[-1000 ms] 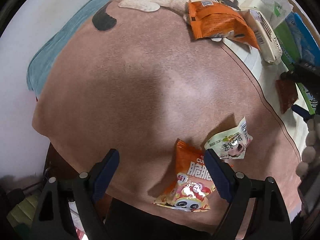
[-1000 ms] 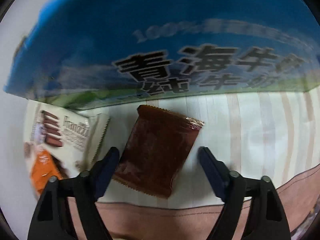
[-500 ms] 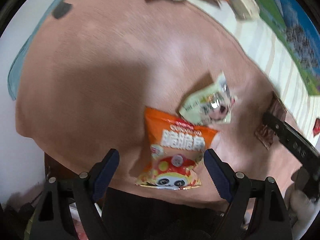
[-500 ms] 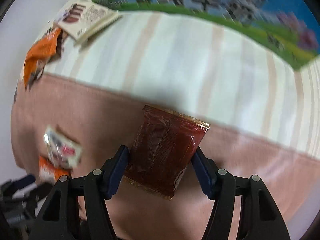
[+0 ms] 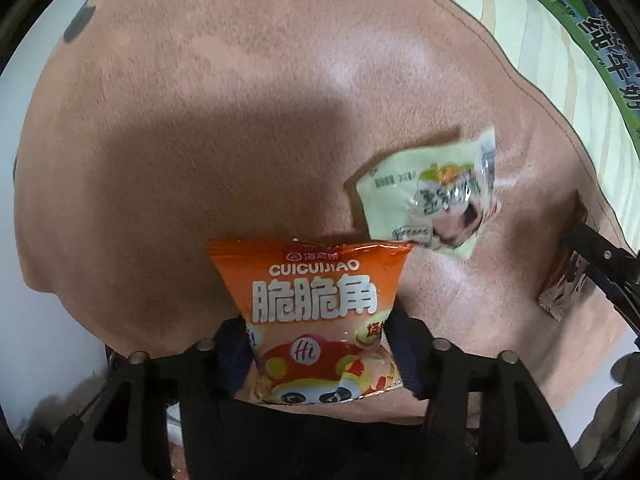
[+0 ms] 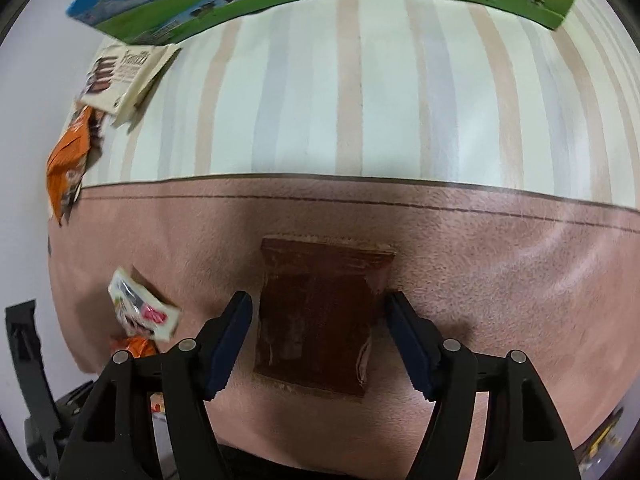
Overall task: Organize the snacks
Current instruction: 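Carry both bags into the box and open both tools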
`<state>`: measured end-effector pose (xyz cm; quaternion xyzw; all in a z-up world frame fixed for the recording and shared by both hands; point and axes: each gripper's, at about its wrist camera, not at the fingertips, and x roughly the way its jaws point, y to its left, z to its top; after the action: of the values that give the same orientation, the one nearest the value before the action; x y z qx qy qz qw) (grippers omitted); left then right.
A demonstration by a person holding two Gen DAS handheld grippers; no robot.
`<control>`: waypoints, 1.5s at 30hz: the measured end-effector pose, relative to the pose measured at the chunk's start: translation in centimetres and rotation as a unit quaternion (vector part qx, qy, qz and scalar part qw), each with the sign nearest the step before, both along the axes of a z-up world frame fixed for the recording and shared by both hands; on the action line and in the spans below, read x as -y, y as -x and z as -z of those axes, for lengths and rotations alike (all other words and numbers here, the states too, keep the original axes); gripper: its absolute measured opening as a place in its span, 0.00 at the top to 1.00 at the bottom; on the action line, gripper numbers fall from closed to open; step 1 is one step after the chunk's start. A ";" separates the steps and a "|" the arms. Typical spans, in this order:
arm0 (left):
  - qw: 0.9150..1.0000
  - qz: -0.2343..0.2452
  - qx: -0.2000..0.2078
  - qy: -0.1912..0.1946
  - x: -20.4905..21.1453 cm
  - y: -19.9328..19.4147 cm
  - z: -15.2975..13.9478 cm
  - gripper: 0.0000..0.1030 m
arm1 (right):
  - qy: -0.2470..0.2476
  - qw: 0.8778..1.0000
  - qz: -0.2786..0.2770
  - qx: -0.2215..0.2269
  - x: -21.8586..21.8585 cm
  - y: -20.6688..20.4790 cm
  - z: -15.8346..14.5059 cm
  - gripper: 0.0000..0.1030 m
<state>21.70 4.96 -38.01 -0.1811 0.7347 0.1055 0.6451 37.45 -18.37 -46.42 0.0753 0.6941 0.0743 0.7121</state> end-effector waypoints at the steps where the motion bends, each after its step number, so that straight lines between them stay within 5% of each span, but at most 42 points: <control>1: 1.000 0.000 0.003 -0.001 0.1 -0.1 -0.2 0.50 | 0.009 1.000 0.000 0.004 -0.3 -0.2 0.2 0.30; 5: 1.000 0.006 0.015 -0.006 -0.6 1.1 -1.5 0.54 | 0.041 0.999 -0.007 0.026 -2.3 0.6 1.0 0.32; 8: 1.000 0.007 0.025 -0.007 -0.7 1.3 -2.0 0.54 | 0.048 0.998 -0.012 0.042 -2.5 1.5 1.1 0.42; 13: 0.999 0.006 0.038 0.000 -1.8 2.6 -4.1 0.55 | 0.007 0.999 0.001 0.042 -1.1 2.4 0.1 0.43; 21: 0.995 0.044 0.094 -0.010 -0.7 1.1 -10.3 0.55 | -0.064 0.997 0.008 0.050 -0.2 2.6 -5.7 0.43; 35: 0.958 0.134 0.248 0.043 4.3 -12.8 -26.4 0.55 | -0.134 0.975 0.041 0.171 3.1 -3.2 -20.9 0.43; 41: 0.949 0.181 0.255 0.037 6.5 -19.8 -27.6 0.55 | -0.096 0.970 0.071 0.213 6.7 -9.8 -24.6 0.43; 45: 0.953 0.197 0.229 0.035 7.6 -24.2 -25.4 0.55 | -0.060 0.974 0.080 0.206 8.4 -14.6 -24.0 0.43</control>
<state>45.91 -2.63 -12.59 -0.0745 0.5912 -0.0934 0.7976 52.09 -26.72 -22.45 0.1560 0.5189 0.0726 0.8373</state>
